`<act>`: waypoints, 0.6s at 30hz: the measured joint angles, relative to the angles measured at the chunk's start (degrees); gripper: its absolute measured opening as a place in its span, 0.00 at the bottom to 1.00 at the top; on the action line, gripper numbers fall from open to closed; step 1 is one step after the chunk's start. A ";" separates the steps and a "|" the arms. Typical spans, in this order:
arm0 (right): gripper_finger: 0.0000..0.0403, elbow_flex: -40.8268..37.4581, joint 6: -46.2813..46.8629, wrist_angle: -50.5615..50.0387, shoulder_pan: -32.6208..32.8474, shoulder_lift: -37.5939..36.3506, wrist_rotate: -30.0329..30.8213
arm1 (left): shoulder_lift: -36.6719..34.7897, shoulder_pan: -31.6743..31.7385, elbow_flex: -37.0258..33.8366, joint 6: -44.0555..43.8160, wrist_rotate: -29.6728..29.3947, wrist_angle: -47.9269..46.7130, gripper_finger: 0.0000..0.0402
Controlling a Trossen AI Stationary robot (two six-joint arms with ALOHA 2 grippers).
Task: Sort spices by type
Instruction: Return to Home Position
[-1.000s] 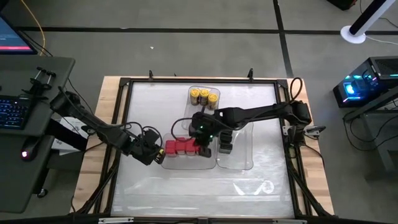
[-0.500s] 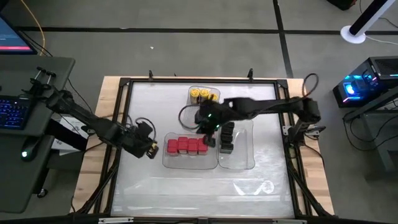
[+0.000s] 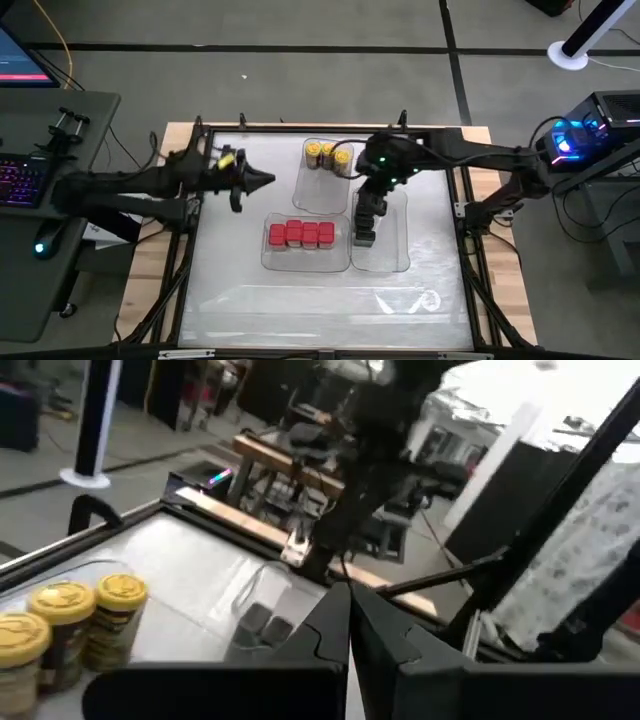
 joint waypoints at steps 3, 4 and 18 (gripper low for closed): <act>0.00 -0.01 4.88 -4.21 0.51 -2.47 3.13 | -0.27 9.39 -0.98 -0.33 10.47 -1.07 0.00; 0.00 -0.01 6.68 -5.47 0.78 -3.49 4.33 | -1.15 11.55 -1.67 -1.07 12.93 -1.85 0.00; 0.00 0.00 31.10 -14.06 6.61 -17.74 17.77 | -25.39 7.33 -31.99 -13.17 2.74 26.19 0.00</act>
